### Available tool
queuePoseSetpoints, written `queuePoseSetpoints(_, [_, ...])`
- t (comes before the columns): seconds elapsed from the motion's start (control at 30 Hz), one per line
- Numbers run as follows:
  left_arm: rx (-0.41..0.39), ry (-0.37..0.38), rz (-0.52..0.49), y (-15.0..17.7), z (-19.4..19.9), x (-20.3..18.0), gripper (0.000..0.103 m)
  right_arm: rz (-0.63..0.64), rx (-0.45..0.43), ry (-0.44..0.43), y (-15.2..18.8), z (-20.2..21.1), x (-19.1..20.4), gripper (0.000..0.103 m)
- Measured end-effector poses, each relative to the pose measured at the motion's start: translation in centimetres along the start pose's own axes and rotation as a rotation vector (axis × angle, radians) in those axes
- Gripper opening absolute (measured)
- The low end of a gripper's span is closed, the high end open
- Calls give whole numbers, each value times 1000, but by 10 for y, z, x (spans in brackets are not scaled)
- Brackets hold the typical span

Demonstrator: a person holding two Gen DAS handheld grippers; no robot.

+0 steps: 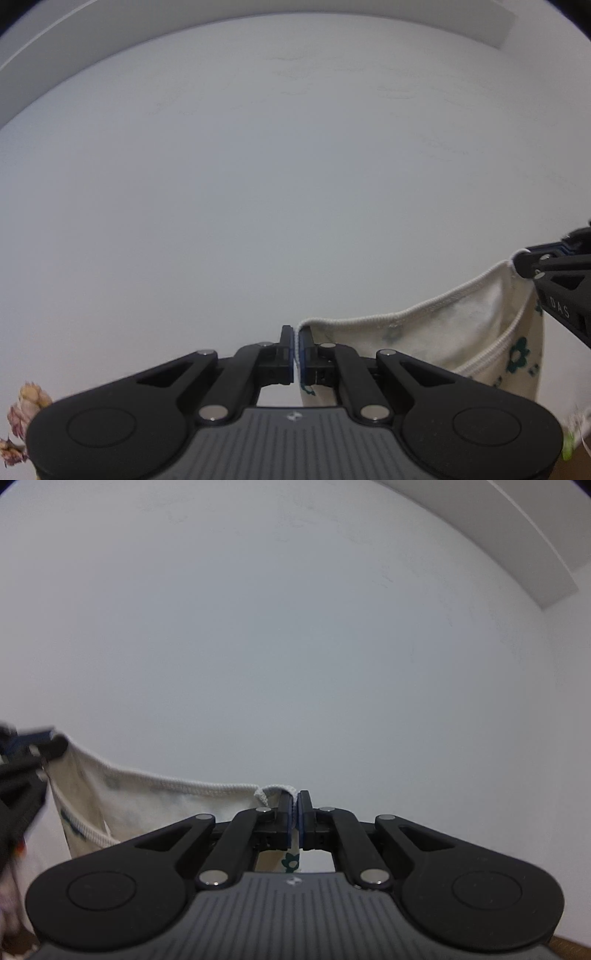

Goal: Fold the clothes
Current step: 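Raise the shirt by its hem with both grippers, spreading them apart, then swing the shirt down and lay it flat on the table with both grippers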

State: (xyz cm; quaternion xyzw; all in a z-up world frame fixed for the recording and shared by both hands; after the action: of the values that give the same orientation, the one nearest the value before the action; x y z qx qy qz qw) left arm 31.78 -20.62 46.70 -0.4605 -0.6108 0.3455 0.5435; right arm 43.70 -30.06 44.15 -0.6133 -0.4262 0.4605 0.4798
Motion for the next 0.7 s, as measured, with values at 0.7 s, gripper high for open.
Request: queuePoseSetpoints(0.7, [433, 403, -60, 378, 362, -25, 1, -39, 402, -380, 326, 455, 48, 2])
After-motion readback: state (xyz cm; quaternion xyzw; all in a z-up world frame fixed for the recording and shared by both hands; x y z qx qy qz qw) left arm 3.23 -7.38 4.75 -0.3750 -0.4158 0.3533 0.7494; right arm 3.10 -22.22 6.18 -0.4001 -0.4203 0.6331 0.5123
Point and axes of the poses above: each gripper's, at about its wrist camera, not at the fingertips, and z roughly against the way its jaws point, x to its left, y to its underside, the point moved 9 cm from there along -z, roughly the way its jaws point, and after that the axes turned 6 degrees about -z, right-handed, at the moved point
